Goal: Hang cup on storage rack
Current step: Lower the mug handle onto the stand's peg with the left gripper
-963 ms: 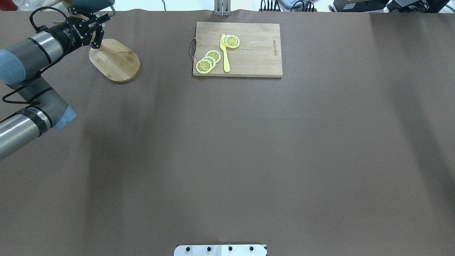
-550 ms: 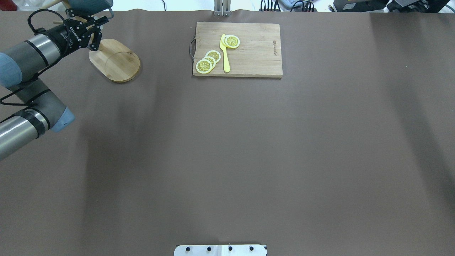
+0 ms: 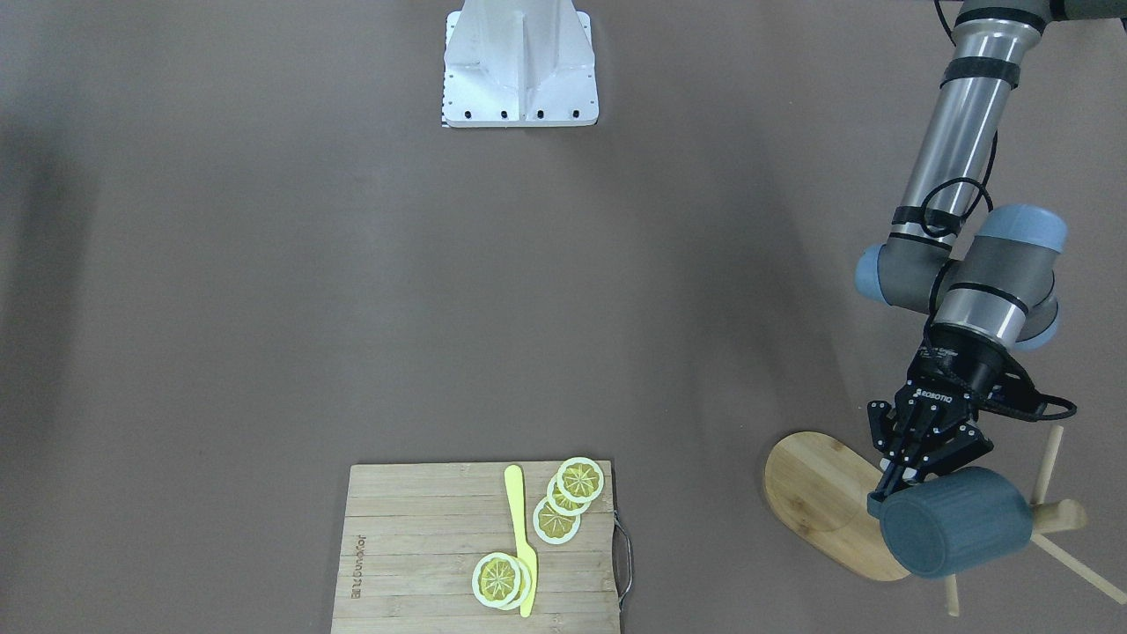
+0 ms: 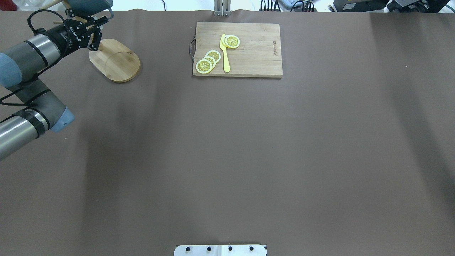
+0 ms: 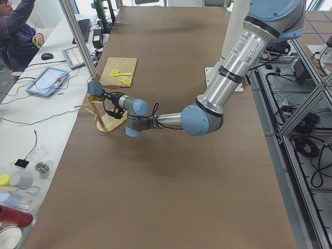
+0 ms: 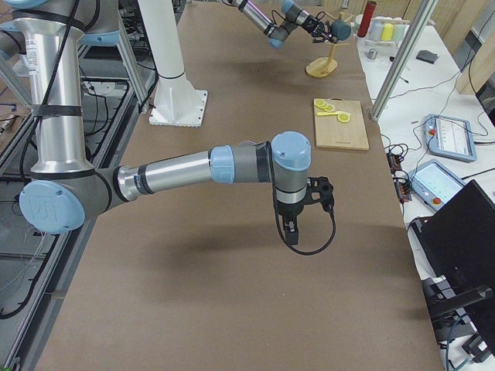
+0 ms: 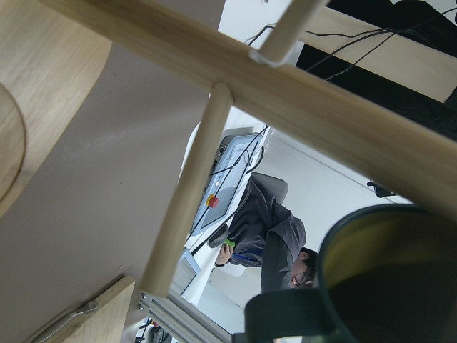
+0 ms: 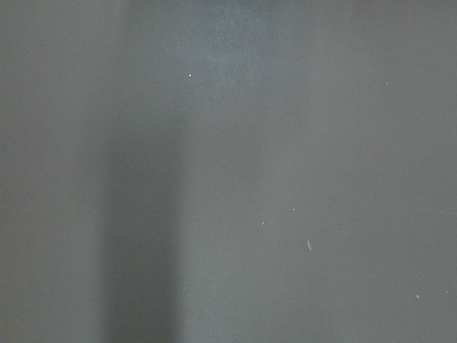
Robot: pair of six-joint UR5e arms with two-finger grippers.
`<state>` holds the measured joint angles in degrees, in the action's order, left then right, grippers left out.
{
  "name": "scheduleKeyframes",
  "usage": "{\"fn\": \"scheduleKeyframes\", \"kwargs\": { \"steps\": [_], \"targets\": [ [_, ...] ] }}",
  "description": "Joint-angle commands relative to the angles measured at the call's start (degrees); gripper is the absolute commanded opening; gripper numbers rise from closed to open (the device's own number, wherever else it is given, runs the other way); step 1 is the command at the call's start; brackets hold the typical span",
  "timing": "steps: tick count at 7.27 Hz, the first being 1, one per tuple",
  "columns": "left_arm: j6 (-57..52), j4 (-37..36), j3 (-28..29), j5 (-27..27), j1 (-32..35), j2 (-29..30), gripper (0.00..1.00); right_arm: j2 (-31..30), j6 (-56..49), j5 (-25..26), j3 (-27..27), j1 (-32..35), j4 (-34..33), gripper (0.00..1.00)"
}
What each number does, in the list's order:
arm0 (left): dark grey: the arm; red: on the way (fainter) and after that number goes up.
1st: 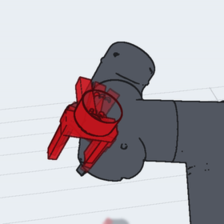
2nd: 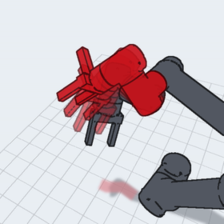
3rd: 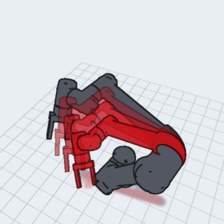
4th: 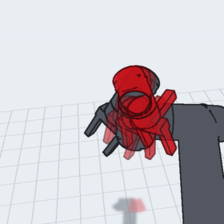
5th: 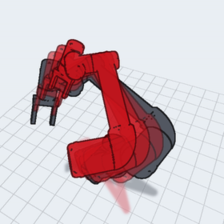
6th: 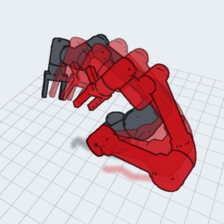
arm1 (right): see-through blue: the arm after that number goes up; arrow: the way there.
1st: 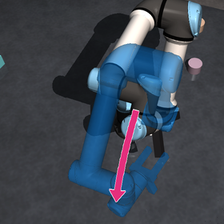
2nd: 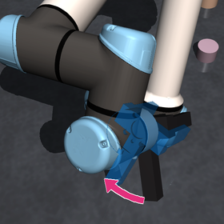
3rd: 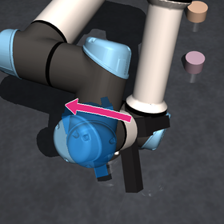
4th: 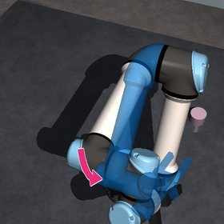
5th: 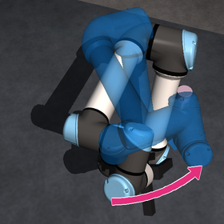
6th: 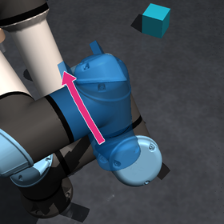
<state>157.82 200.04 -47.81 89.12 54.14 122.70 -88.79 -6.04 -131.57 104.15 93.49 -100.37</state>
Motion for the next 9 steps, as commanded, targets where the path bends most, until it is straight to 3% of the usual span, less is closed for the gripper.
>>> {"fn": "scheduleKeyframes", "kwargs": {
  "steps": [1,6,9],
  "targets": [
    [0.0,0.0,0.0,0.1,0.0,0.0,0.0,0.2,0.2,0.0,0.0,-0.1,0.0,1.0],
    [-0.1,0.1,0.0,0.1,0.0,-0.1,0.03,0.4,0.4,0.1,0.0,-0.2,0.0,1.0],
    [-0.1,0.1,-0.2,0.2,0.0,-0.4,0.09,0.4,0.4,0.1,0.0,-0.2,0.0,1.0]
  ]
}}
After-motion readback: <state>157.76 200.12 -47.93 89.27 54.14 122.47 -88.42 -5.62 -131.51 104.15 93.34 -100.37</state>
